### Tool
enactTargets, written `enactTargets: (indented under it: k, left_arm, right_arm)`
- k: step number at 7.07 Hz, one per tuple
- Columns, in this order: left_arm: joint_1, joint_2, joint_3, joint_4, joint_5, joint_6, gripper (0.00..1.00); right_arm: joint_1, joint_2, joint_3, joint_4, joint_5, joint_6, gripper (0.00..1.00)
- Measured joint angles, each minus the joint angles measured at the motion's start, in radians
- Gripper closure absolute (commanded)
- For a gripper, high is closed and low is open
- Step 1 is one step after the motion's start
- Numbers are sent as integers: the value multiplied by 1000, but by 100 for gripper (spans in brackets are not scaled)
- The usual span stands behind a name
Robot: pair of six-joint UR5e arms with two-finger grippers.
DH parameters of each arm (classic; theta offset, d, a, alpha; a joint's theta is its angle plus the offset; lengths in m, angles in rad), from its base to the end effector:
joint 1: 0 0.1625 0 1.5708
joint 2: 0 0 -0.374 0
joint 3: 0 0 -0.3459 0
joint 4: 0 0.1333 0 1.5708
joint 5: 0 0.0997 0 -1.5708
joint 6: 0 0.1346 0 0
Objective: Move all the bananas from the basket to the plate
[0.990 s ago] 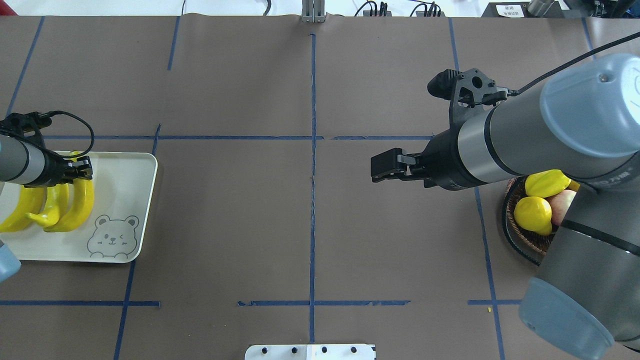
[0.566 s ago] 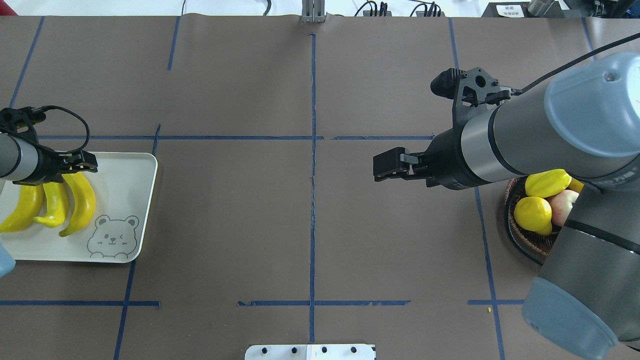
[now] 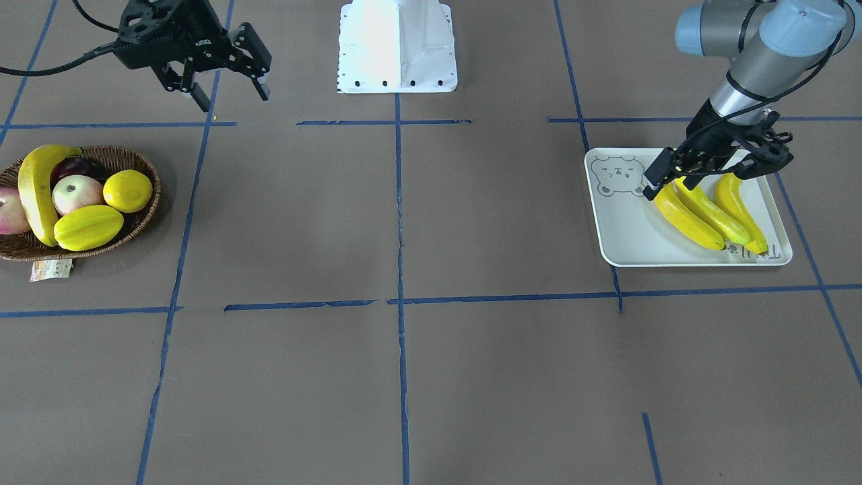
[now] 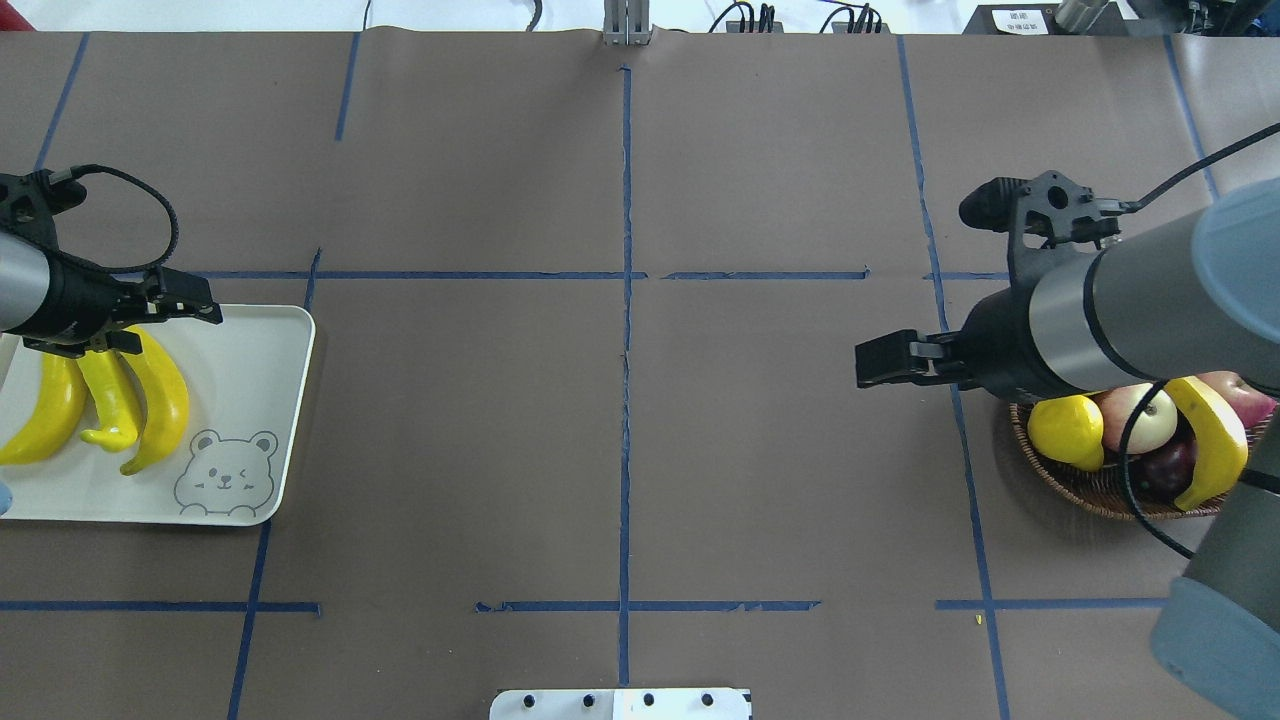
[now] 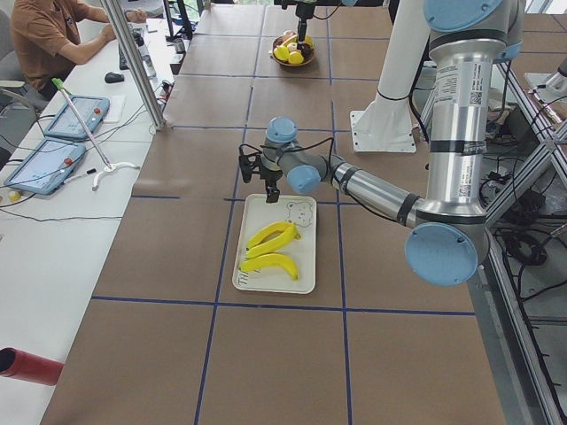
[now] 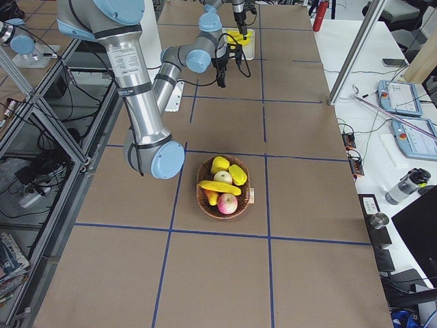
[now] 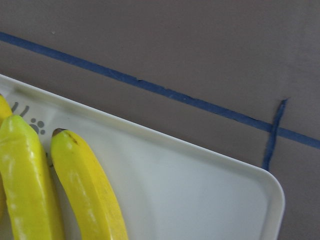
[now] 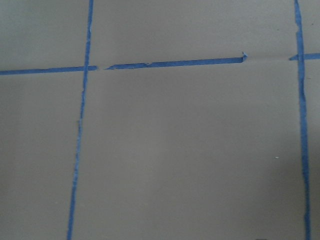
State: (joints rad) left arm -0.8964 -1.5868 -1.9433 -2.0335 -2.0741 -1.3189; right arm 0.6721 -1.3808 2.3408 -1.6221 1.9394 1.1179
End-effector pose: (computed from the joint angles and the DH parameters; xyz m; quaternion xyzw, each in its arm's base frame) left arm 0.2466 -0.4180 0.4082 0.0268 0.4589 -0.1818 0.8693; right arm -0.2832 -0.3337 0.2450 0.0908 -0.4528 0.0167 0.8868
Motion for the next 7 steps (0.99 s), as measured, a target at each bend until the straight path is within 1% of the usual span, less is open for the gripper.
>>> enactTargets:
  k: [1, 2, 3, 4, 5, 6, 7]
  left_arm:
    - [-4, -51, -23, 60, -12, -19, 0]
    - [-3, -104, -36, 113, -16, -54, 0]
    - [0, -139, -40, 137, -18, -86, 0]
    - [5, -162, -40, 146, -18, -107, 0]
    - [8, -174, -39, 149, -17, -119, 0]
    - [9, -182, -36, 151, -17, -124, 0]
    - [9, -187, -33, 151, -17, -126, 0]
  right_arm:
    - [36, -72, 16, 6, 4, -78, 0]
    - [71, -161, 28, 46, 7, -133, 0]
    - [103, -262, 25, 140, 20, -166, 0]
    - [152, -375, -9, 293, 65, -198, 0]
    - [212, -459, -85, 457, 129, -221, 0]
    - [266, -510, -189, 606, 180, -232, 0]
    - [313, -542, -288, 725, 206, -238, 0]
